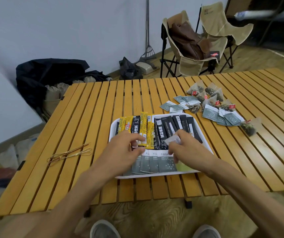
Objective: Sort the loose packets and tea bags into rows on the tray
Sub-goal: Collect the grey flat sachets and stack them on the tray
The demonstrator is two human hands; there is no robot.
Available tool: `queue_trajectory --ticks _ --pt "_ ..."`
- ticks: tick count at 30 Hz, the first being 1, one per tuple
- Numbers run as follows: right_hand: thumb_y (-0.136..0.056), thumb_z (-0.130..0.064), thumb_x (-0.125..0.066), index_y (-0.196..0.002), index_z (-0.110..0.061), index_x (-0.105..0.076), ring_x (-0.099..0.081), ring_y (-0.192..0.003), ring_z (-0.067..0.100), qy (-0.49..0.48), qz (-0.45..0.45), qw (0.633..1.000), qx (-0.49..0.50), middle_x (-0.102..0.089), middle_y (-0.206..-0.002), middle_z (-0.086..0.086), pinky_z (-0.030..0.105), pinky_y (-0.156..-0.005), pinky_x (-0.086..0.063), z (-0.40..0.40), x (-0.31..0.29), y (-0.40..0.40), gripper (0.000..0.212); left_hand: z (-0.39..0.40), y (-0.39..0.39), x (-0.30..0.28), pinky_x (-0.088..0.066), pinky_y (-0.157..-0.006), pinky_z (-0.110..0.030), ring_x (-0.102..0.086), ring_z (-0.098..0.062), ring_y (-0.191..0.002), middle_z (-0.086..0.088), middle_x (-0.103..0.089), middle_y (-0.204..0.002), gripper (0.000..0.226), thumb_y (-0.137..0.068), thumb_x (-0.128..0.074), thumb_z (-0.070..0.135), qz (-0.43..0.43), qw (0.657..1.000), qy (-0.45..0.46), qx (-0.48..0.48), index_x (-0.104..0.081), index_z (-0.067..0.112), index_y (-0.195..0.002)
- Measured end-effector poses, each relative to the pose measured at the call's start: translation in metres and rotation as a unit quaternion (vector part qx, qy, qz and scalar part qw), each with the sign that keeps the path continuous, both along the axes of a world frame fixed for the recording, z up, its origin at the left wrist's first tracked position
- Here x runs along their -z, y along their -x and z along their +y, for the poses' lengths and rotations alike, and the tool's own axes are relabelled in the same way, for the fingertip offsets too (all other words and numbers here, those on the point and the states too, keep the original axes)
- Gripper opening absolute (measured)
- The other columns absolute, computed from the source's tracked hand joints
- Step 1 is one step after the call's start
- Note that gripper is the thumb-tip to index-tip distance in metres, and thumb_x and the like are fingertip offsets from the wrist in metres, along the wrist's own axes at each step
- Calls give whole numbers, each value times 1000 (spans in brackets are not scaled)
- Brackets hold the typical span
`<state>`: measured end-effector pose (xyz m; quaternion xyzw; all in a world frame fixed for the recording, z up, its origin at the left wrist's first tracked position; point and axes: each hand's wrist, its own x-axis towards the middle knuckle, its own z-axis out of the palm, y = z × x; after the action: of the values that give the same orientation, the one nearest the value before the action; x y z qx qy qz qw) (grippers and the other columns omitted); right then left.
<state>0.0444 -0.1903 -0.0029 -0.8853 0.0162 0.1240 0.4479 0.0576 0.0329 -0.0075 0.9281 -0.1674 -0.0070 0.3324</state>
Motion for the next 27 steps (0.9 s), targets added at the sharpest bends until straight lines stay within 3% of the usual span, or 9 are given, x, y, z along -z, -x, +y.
queue_trajectory --ticks 3,5,9,13,15,18,21,23,27 --pt "-94 -16 -62 -96 -7 -61 -71 -79 30 -35 -24 998 -47 -72 -79 10 56 -80 -56 17 -10 1 9 7 -4 -13 -46 -65 -13 -58 -8 -73 9 -62 -86 10 -89 -71 29 -10 998 60 -20 -70 32 -98" --pt "-92 -13 -68 -92 -7 -64 -75 -76 27 -76 -36 995 -55 -72 -83 15 61 -80 -56 27 -14 -1 7 7 -4 -18 -46 -62 -13 -58 -8 -71 9 -65 -82 5 -88 -72 28 5 997 74 -6 -71 32 -91" --pt "-90 -14 -74 -93 -10 -67 -76 -67 17 -119 -33 991 -59 -73 -79 10 46 -70 -60 40 -14 -3 9 8 0 -20 -47 -60 -23 -58 -14 -67 2 -64 -73 13 -90 -70 25 18 997 75 6 -67 25 -77" --pt "-94 -10 -69 -91 -9 -69 -71 -63 15 -204 -20 979 -10 -73 -67 2 30 -61 -55 40 -11 -5 3 19 -2 -21 -42 -53 -19 -51 -8 -56 -2 -61 -64 22 -90 -71 27 51 997 55 -19 -65 12 -75" --pt "-96 -11 -66 -88 -8 -71 -70 -63 14 -221 -14 975 -1 -72 -66 2 29 -60 -54 41 -11 -5 9 26 -1 -21 -39 -52 -18 -48 -6 -55 2 -56 -61 25 -90 -70 28 89 995 42 -17 -64 12 -72" --pt "-96 -13 -66 -79 -22 -73 -66 -60 12 -204 -45 978 -9 -67 -62 -2 27 -56 -51 46 -10 -2 20 33 1 -25 -43 -56 -26 -53 -12 -59 -1 -60 -63 20 -94 -66 29 115 992 50 4 -68 16 -79" --pt "-94 -20 -70 -83 -22 -73 -56 -53 15 -186 -67 980 -12 -59 -55 4 33 -58 -46 52 -10 -3 12 39 2 -31 -53 -64 -28 -63 -12 -61 -5 -68 -65 8 -96 -62 27 110 986 122 -2 -70 24 -97" --pt "-94 -22 -70 -85 -22 -73 -54 -52 17 -187 -66 980 -16 -59 -54 6 34 -59 -44 57 -11 -4 9 43 2 -32 -53 -64 -31 -62 -12 -59 -6 -66 -61 8 -96 -63 26 92 988 124 -5 -72 26 -96" --pt "-97 -15 -63 -88 -17 -76 -63 -59 16 -226 -33 973 -13 -66 -70 8 28 -55 -50 68 -14 -4 16 52 2 -34 -55 -68 -33 -66 -12 -64 -2 -72 -70 16 -96 -61 20 75 991 104 -25 -75 25 -92"
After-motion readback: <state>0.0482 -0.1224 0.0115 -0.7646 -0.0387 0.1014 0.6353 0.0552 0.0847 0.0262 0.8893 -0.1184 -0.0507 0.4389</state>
